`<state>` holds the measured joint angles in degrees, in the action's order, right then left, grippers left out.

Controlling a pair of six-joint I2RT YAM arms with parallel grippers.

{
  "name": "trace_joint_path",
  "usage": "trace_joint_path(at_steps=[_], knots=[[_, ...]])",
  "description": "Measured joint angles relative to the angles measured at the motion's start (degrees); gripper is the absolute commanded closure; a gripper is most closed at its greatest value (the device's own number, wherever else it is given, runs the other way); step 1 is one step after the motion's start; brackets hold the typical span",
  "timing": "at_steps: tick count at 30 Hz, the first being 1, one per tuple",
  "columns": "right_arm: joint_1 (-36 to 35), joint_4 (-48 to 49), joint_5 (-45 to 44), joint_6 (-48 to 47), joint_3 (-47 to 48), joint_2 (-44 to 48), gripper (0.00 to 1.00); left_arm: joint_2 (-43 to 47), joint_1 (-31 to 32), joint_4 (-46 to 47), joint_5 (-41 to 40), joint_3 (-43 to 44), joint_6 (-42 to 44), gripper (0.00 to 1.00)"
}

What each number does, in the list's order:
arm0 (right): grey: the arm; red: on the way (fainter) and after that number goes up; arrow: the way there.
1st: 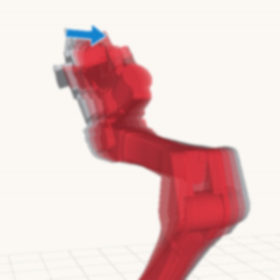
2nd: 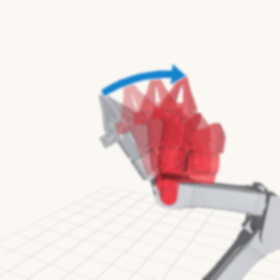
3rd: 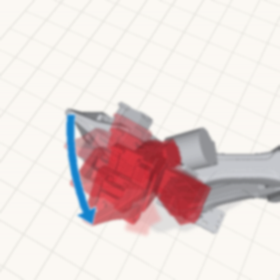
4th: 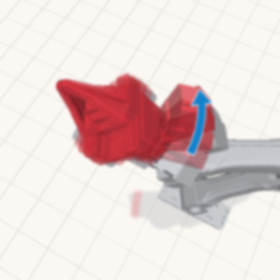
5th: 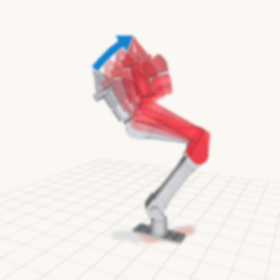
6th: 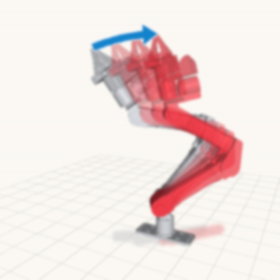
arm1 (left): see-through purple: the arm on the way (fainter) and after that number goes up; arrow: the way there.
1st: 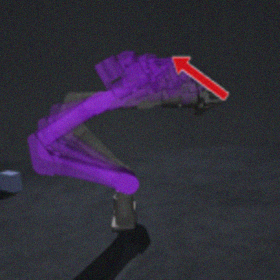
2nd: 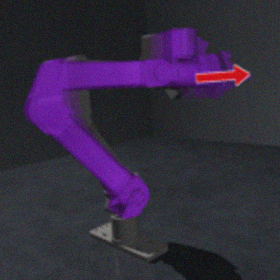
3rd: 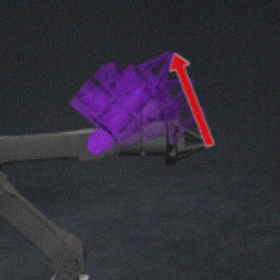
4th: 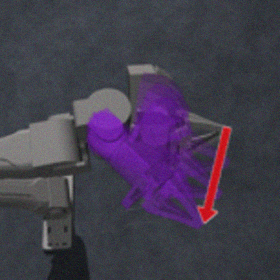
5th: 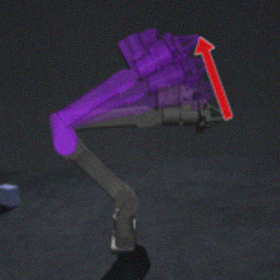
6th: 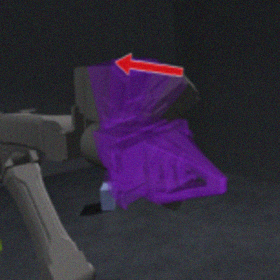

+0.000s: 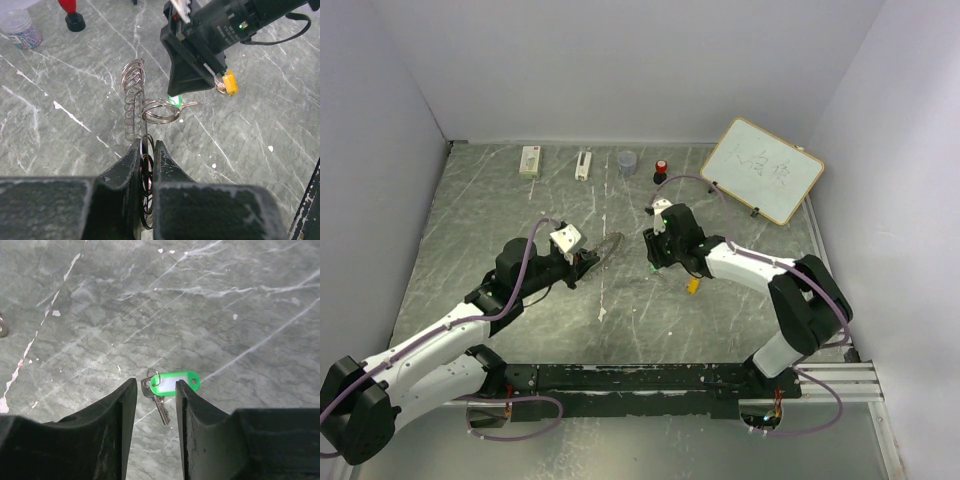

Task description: Put the keys on the keyring

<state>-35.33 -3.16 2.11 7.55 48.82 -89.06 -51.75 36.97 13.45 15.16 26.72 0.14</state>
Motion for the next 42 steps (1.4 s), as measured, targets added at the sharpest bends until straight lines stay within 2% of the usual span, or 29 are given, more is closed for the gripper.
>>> trace_joint_path(at_steps=[8, 19, 23, 28, 35, 42], knots=[[0.00, -0.31, 3.54, -0.20, 0.79, -6.05, 0.62, 0.09, 0.00, -0.02, -0.02, -0.02, 0.00, 0.93], [0.00, 0.20, 5.01, -0.76, 1.86, -8.55, 0.64, 0.13, 0.00, -0.02, -0.26, -0.02, 0.02, 0.93], [0.00, 0.35, 5.09, -0.94, 2.05, -9.05, 0.72, 0.13, 0.00, -0.02, -0.46, -0.02, 0.02, 0.93], [0.00, 0.33, 5.22, -1.05, 2.19, -9.22, 1.00, 0.13, 0.00, -0.02, -0.57, -0.02, 0.02, 0.93], [-0.02, 0.31, 4.50, -0.87, 2.01, -7.30, 1.00, 0.13, 0.00, -0.02, -0.59, -0.04, 0.02, 0.93], [0.00, 3.23, 3.21, -1.03, -1.77, 6.88, 1.00, -0.28, 0.00, 0.00, -0.52, -0.04, 0.02, 0.93]])
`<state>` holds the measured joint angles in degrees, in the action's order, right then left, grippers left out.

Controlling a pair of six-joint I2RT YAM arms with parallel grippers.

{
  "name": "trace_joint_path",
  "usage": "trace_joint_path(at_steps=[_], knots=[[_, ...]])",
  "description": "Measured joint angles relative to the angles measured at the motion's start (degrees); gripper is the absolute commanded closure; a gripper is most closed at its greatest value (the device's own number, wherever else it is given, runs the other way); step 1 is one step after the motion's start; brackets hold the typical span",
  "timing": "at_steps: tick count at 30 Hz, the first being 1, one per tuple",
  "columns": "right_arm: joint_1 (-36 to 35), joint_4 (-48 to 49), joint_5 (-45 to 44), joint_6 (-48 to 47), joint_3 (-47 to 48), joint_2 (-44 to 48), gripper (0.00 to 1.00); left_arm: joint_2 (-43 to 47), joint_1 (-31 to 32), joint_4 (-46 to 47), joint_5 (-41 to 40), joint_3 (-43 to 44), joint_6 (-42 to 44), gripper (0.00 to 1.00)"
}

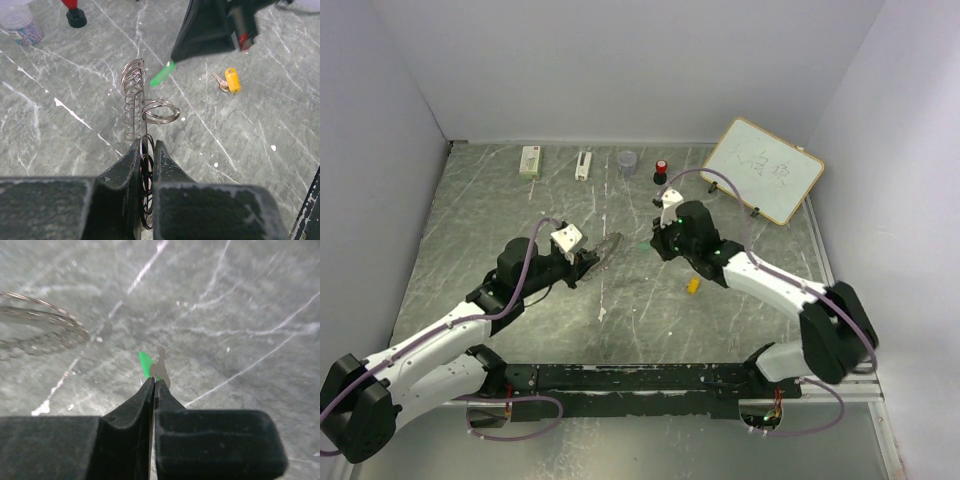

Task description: Put the keys on the keyring

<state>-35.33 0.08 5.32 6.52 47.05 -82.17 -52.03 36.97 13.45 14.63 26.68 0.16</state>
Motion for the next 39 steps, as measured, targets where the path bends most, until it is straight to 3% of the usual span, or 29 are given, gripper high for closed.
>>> trace_joint_path(at_steps=[10, 24, 39], knots=[[-0.02, 6.32, 2.05, -3.52, -5.64, 16.41, 1.00, -5.27, 0.00, -0.57, 1.42, 3.96, -0.02, 0.93], [-1.27, 6.47, 10.40, -5.97, -5.60, 22.08, 1.00, -8.31, 0.00, -0.59, 6.32, 8.52, 0.96, 0.93], [-3.32, 5.11, 13.27, -8.37, -5.07, 24.33, 1.00, -9.60, 0.00, -0.94, 11.74, 9.49, 1.70, 0.93]])
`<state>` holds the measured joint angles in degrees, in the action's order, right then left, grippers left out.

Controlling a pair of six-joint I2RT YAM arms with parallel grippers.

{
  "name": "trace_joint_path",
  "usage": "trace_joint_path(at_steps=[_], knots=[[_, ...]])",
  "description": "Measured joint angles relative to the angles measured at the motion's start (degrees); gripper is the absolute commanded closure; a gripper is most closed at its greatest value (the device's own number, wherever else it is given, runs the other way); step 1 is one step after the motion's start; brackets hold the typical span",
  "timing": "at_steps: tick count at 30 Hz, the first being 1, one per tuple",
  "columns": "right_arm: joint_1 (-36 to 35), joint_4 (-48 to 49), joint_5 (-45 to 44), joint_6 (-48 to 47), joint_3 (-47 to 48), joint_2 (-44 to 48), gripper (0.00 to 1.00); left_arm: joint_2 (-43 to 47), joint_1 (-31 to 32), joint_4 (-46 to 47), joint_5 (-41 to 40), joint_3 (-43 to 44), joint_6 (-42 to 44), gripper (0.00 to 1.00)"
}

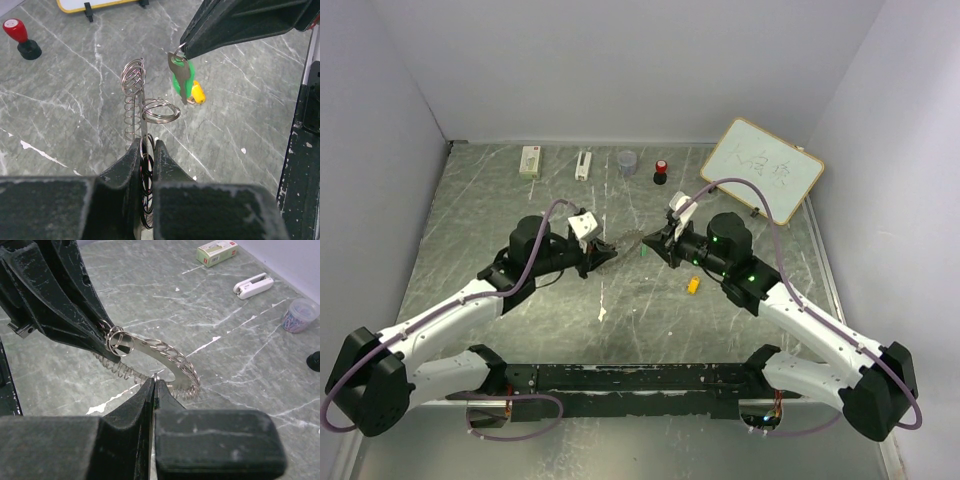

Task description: Put the keys on the keyring

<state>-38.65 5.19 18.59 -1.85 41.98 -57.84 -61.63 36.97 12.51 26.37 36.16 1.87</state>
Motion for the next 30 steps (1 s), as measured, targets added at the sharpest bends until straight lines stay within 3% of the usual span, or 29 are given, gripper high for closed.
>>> trace_joint_path(at_steps=[30], knots=[[-3.48, -0.22, -2.58, -4.76, 1.09, -1.84, 1.00, -4.50, 0.48, -5.09, 3.48, 5.46, 1.75, 0.93]])
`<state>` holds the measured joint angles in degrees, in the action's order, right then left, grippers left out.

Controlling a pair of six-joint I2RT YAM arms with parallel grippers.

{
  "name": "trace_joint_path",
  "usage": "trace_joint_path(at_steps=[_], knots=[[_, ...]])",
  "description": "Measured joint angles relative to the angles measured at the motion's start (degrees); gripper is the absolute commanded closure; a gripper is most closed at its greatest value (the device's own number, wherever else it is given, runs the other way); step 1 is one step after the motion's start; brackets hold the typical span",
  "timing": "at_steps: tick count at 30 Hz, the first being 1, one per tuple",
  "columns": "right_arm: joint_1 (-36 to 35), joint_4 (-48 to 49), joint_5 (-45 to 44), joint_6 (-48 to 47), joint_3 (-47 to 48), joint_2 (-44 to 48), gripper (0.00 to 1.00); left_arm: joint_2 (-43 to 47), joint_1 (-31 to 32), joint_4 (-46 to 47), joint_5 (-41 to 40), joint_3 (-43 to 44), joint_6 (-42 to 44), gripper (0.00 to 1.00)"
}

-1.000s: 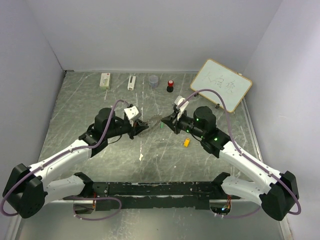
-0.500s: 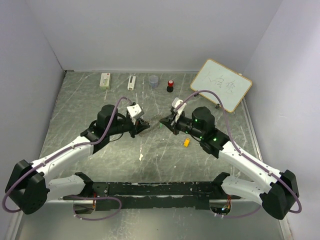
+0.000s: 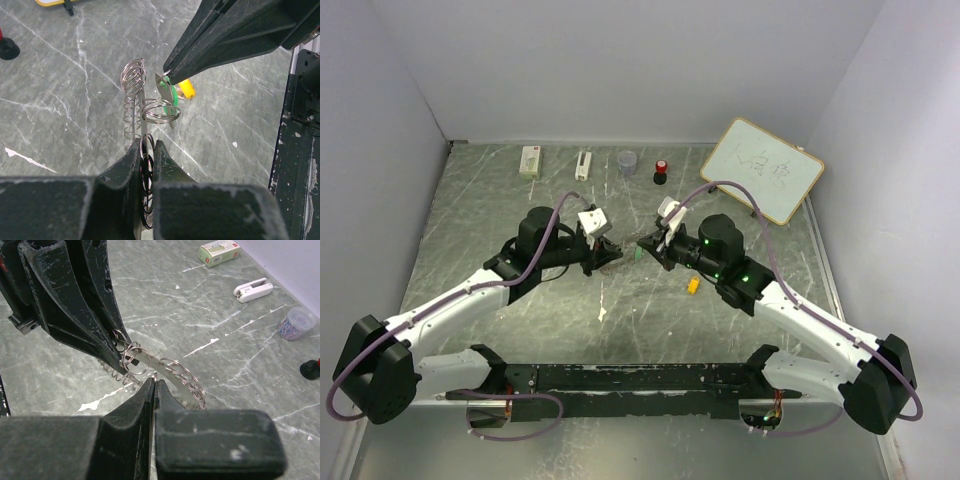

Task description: Put the keys on the keyring

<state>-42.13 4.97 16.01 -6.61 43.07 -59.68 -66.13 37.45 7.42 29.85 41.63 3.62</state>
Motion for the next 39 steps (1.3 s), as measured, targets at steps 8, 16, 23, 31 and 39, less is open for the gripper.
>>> trace_joint_path(at_steps=[8, 16, 23, 31, 39], knots=[[-0.74, -0.20, -1.07, -0.33, 0.46, -0.42, 1.00, -0.70, 0.33, -0.39, 0.26, 0.20, 0.07, 0.93], [-1.51, -0.50, -1.88, -0.81, 1.05, -0.74, 1.00, -0.72, 0.66, -0.46, 0.28, 0.35, 0.11, 0.93], [-1.84, -0.92, -2.34, -1.05, 1.09, -1.27, 1.00, -0.74, 0.85, -0.48, 0.26, 0.87, 0.35, 0.93], [-2.25, -1.53, -2.54, -1.29, 1.33, -1.33, 1.00, -0.74, 0.96, -0.50, 0.26, 0.90, 0.48, 0.93], [-2.86, -1.99, -2.73, -1.38, 1.68, -1.33, 1.00, -0.74, 0.96, -0.50, 0.22, 0.96, 0.48, 0.93]])
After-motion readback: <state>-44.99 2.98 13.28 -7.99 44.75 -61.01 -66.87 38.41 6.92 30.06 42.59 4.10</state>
